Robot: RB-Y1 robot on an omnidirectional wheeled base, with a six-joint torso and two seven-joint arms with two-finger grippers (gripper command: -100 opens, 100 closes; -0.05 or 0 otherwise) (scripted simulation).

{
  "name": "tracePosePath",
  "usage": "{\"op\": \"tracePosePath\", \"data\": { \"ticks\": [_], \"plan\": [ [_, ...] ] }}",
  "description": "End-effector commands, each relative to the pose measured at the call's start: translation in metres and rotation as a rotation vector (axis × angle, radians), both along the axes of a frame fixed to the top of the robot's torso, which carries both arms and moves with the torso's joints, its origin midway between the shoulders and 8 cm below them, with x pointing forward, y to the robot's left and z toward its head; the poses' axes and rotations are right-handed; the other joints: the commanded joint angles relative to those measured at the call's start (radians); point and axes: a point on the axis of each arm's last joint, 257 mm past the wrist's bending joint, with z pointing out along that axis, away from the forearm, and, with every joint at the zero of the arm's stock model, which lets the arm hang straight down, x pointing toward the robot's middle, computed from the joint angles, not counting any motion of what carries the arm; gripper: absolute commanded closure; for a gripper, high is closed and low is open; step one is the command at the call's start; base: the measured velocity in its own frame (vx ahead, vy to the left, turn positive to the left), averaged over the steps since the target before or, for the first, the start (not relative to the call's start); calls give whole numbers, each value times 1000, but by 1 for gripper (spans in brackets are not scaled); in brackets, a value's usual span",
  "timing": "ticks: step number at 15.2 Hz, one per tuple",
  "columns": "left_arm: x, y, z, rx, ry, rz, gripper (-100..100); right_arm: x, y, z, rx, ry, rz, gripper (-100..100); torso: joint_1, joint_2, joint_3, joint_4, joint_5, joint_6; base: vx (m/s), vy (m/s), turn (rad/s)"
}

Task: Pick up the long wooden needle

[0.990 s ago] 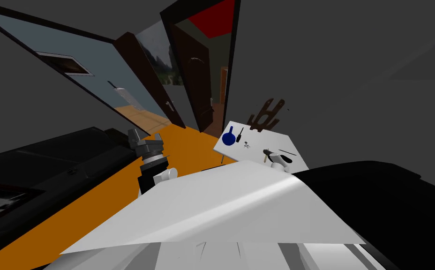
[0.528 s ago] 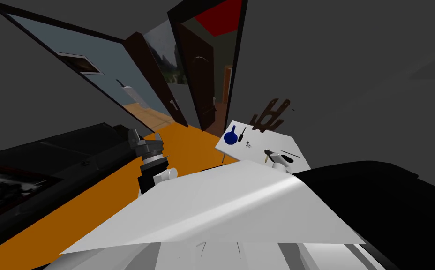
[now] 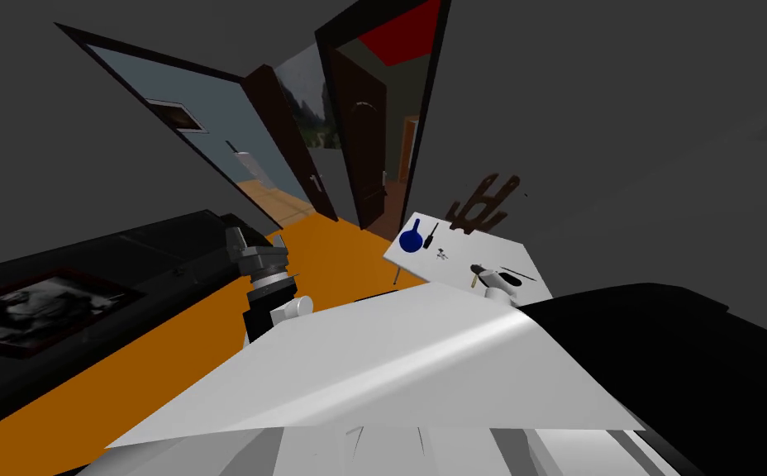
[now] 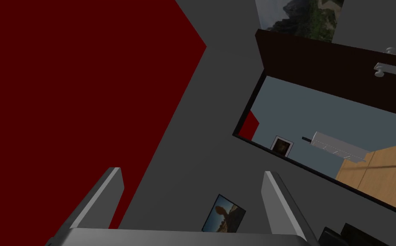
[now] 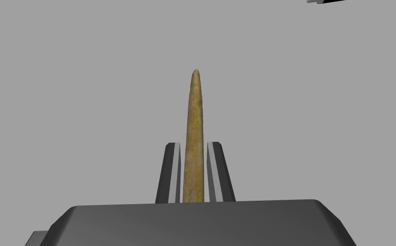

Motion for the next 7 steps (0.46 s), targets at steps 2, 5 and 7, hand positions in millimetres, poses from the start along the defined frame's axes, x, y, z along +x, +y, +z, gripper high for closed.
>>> {"op": "tracePosePath", "data": {
  "ticks": [2, 5, 7],
  "plan": [
    [0, 0, 0, 0, 0, 0, 0, -5, -7, 3, -1, -2, -21, 100, 0, 0, 0, 0, 0, 0, -49, 36, 98],
    [0, 0, 0, 0, 0, 0, 0, -13, -16, 7, -4, -3, -49, 100, 0, 0, 0, 0, 0, 0, -58, 33, 118],
    [0, 0, 0, 0, 0, 0, 0, -11, -15, 6, -4, -1, -42, 100, 0, 0, 0, 0, 0, 0, -43, 27, 54]
  ]
}}
